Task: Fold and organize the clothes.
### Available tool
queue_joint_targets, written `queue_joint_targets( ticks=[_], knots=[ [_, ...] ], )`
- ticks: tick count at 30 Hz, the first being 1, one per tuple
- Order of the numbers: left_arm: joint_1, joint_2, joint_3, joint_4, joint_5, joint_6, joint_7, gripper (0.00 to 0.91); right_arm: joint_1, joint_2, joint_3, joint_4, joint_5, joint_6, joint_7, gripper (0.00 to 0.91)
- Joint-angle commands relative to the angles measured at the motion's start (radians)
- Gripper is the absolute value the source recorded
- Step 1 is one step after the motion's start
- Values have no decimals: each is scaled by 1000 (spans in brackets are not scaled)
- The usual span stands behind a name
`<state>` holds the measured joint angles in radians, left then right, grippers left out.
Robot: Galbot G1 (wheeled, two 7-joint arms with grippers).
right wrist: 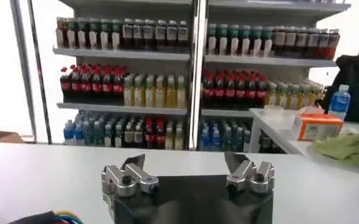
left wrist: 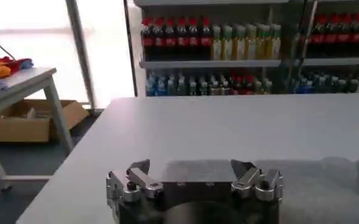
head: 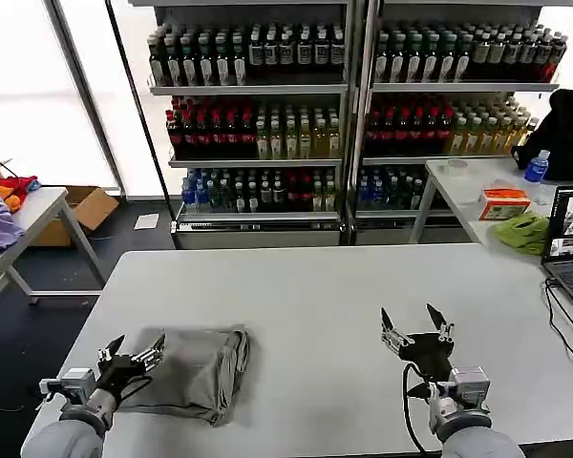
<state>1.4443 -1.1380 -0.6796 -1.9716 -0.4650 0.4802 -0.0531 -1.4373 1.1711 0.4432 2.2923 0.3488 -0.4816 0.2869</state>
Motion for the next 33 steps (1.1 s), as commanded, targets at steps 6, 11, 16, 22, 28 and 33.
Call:
queue_joint_targets(
  ticks=[6, 11, 16, 22, 28, 33],
  knots=[
    [-4, 7, -12, 77, 6, -5, 24, 897, 13, 0, -10, -15, -1, -2, 2, 907],
    [4, 1, -14, 92, -14, -7, 38, 725, 10, -4, -1, -15, 0, -1, 1, 907],
    [10, -6, -15, 97, -34, -10, 46, 30, 9, -6, 1, -14, -1, -1, 1, 907],
    [17, -16, -11, 93, -40, -6, 62, 10, 12, -5, 1, -14, -1, -1, 1, 907],
    [21, -29, -10, 78, -58, -7, 68, 0, 13, -6, 6, -18, 0, 2, 0, 907],
    [23, -33, -24, 75, -73, -10, 68, 0, 20, -7, 10, -22, 3, 4, 2, 907]
  ],
)
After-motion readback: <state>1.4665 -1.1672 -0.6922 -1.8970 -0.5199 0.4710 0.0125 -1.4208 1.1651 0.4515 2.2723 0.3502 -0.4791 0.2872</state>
